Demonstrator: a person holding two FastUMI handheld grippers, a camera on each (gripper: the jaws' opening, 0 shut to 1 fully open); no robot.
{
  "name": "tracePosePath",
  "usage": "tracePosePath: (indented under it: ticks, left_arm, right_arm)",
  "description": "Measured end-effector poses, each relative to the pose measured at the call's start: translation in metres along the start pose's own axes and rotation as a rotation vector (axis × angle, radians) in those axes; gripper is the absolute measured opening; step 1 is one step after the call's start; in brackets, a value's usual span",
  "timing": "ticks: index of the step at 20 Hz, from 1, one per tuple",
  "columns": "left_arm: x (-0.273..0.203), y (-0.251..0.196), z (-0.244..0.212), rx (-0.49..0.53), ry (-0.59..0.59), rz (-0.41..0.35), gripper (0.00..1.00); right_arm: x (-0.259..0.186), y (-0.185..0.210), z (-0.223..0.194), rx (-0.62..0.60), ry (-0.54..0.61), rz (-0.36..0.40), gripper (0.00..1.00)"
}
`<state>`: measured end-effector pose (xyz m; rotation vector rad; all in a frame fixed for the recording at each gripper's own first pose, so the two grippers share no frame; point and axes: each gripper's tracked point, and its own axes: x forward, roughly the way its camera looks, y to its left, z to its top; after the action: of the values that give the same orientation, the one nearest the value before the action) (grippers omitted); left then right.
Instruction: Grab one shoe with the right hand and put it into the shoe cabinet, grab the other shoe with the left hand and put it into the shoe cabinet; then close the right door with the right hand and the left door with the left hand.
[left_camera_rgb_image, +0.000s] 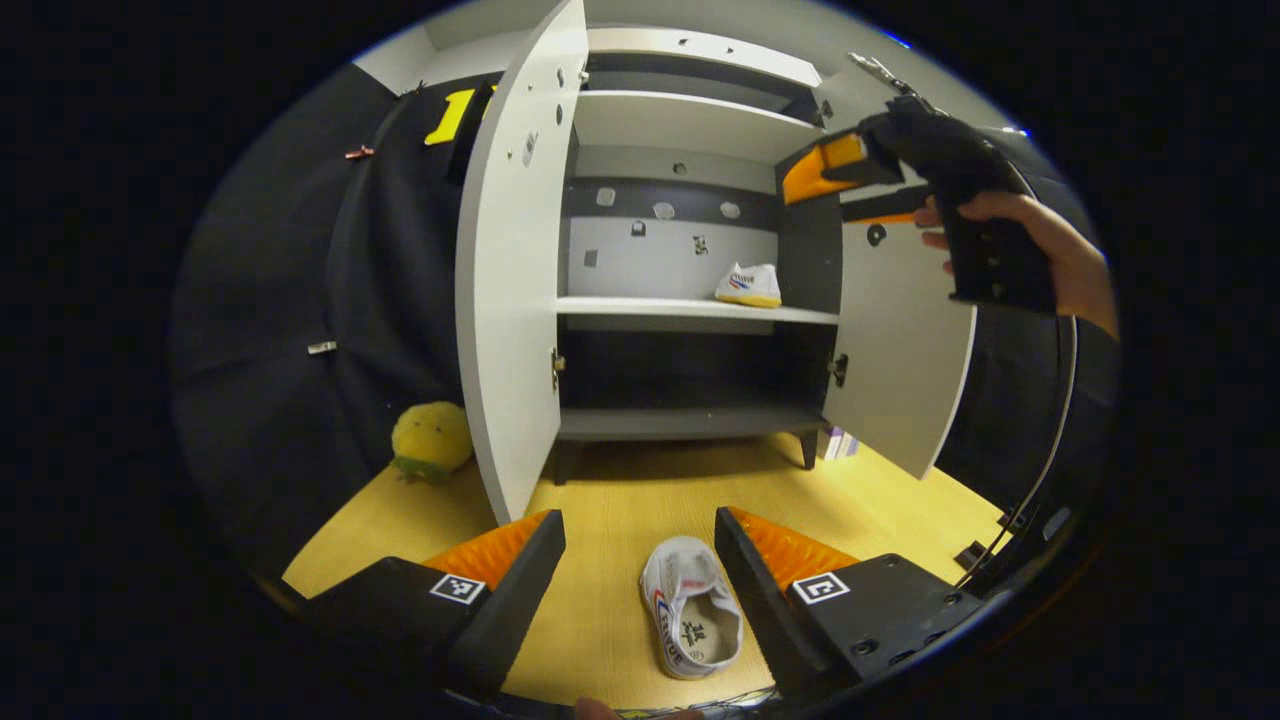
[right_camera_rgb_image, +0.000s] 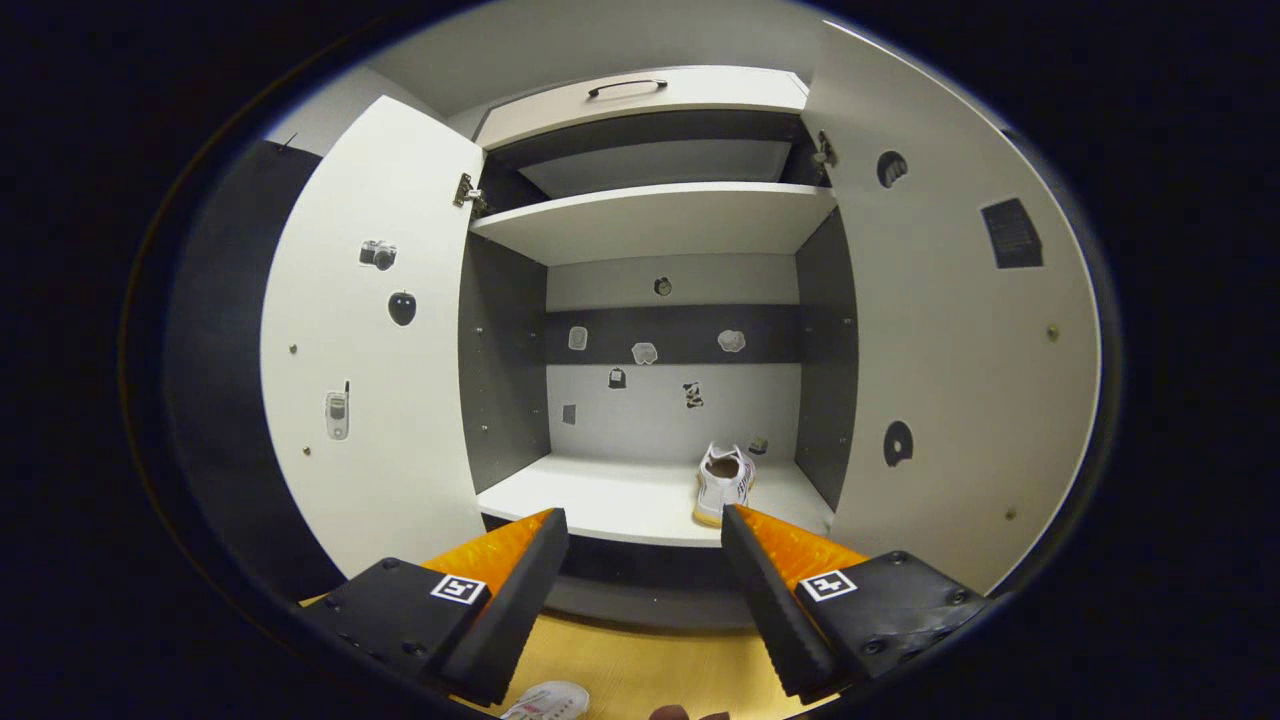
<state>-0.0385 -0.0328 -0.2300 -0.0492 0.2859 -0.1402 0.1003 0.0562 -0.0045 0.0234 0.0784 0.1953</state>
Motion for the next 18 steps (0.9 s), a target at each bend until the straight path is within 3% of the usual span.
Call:
tracePosePath:
  ticks: [7, 13, 17, 18]
  left_arm:
    - [0.031, -0.020, -0.101, 0.045, 0.176, -0.049, 0.92]
    - [0.081, -0.010, -0.153, 0.092, 0.268, -0.032, 0.65]
    - [0.111, -0.009, -0.152, 0.123, 0.263, -0.029, 0.51]
    - [0.117, -0.012, -0.152, 0.120, 0.266, -0.033, 0.43]
  right_arm:
    - [-0.066, -0.023, 0.002, -0.077, -0.001, -0.031, 0.98]
    - [-0.111, -0.053, 0.010, -0.129, -0.002, -0.091, 0.98]
    - [-0.133, -0.083, 0.009, -0.175, -0.005, -0.180, 0.98]
    - [-0.135, -0.088, 0.005, -0.170, 0.006, -0.189, 0.98]
